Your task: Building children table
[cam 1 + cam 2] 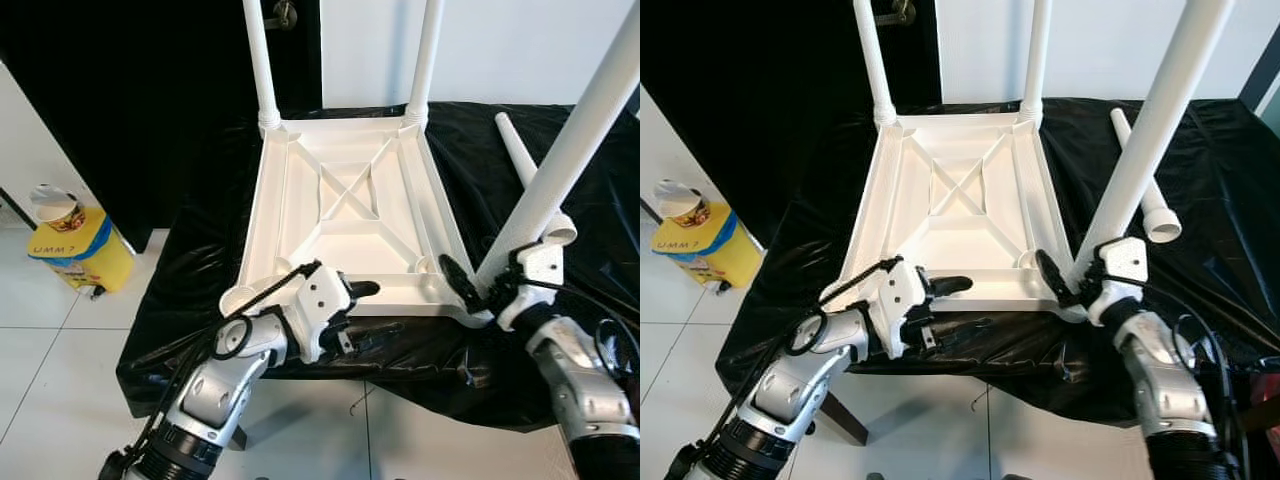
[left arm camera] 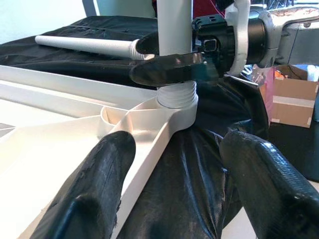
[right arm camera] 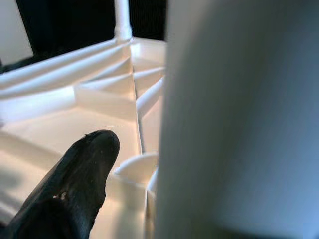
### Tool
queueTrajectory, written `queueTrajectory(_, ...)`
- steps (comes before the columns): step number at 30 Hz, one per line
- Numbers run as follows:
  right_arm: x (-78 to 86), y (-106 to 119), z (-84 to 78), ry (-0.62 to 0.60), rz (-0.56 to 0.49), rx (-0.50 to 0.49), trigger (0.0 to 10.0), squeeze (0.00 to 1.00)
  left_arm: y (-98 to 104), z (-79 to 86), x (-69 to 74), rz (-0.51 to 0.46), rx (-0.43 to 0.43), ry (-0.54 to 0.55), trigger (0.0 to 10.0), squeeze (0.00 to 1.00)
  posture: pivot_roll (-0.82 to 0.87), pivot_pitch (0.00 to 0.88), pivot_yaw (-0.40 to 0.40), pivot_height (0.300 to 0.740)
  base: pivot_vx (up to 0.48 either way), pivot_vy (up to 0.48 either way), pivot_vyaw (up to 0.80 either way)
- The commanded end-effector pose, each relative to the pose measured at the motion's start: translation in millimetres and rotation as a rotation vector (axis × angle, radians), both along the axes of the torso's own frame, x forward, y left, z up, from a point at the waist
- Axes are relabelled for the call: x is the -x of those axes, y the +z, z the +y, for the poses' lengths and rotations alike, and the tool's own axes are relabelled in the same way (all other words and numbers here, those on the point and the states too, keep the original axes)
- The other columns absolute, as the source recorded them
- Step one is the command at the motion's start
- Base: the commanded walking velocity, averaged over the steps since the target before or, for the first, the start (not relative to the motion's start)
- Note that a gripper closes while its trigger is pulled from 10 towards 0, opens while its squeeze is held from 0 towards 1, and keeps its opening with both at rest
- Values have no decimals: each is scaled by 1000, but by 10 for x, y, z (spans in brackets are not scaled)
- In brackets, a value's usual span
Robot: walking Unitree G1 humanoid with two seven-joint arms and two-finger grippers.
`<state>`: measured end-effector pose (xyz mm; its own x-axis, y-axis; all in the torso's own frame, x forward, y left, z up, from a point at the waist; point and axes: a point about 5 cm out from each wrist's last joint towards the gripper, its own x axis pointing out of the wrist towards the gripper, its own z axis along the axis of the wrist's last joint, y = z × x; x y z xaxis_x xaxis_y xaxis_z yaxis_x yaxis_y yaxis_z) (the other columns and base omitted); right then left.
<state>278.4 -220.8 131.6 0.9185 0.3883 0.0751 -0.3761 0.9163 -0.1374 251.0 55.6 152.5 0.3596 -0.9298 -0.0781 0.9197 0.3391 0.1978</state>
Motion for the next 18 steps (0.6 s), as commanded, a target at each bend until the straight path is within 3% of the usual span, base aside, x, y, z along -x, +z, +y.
queueTrajectory(1, -2, -34, -57, 64, 39, 11, 10000, 0, 5, 36, -15, -10, -4, 30, 10000, 0, -25, 3, 7, 740, 0, 0, 0)
queueTrajectory(2, -2, -34, -57, 64, 39, 11, 10000, 0, 5, 36, -15, -10, -4, 30, 10000, 0, -25, 3, 7, 740, 0, 0, 0)
queueTrajectory(3, -16, -43, -96, 80, 52, 29, 6706, 0, 5, 35, -13, -9, -4, 29, 10000, 0, -23, 2, 9, 740, 0, 0, 0)
queueTrajectory(5, -16, -43, -96, 80, 52, 29, 6706, 0, 5, 35, -13, -9, -4, 29, 10000, 0, -23, 2, 9, 740, 0, 0, 0)
queueTrajectory(8, -27, -67, -190, 92, 74, 48, 0, 0, 10, 39, -7, -9, -5, 27, 10000, 0, -17, 2, 7, 740, 0, 0, 0)
queueTrajectory(18, 76, -253, -226, 92, 132, 42, 0, 0, 1, 57, 12, -5, -8, 32, 10000, 0, -12, 3, 5, 740, 0, 0, 0)
